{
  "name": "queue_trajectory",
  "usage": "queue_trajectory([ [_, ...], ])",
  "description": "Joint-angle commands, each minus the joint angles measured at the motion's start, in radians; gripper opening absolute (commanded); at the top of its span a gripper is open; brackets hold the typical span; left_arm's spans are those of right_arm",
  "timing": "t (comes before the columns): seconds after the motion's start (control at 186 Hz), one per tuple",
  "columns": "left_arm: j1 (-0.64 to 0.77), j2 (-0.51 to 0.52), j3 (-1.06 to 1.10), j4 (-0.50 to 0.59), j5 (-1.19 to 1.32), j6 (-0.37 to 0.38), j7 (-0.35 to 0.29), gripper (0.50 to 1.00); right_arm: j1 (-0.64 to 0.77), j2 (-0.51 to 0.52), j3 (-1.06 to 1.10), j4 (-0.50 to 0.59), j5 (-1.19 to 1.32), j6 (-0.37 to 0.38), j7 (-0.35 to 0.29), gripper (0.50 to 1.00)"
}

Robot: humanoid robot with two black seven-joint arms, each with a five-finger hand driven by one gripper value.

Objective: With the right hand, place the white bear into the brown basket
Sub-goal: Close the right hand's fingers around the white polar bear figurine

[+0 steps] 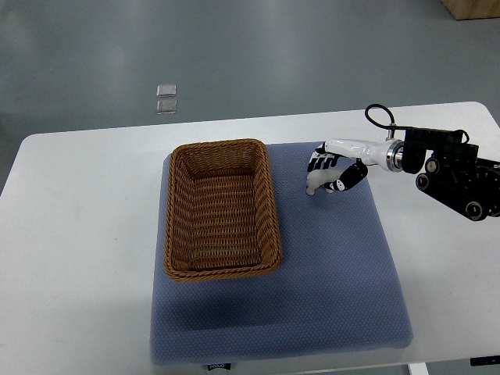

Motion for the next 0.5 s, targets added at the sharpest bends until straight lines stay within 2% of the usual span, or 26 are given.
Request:
queue_trajectory([
  [0.0,0.0,0.0,-0.001,0.0,-0.001,0.0,0.0,1.0,0.001,-0.001,-0.001,0.001,0.0,0.0,0.0,0.599],
  [0.14,0.0,0.0,-0.001,0.0,0.0,0.0,0.0,1.0,0.001,-0.001,-0.002,0.001,0.0,0.0,0.002,0.5],
  [0.494,0.0,0.0,-0.002,0.0,-0.002,0.0,0.0,1.0,0.022,-0.007,0.013,0.012,0.013,-0.017,0.012,0.5],
])
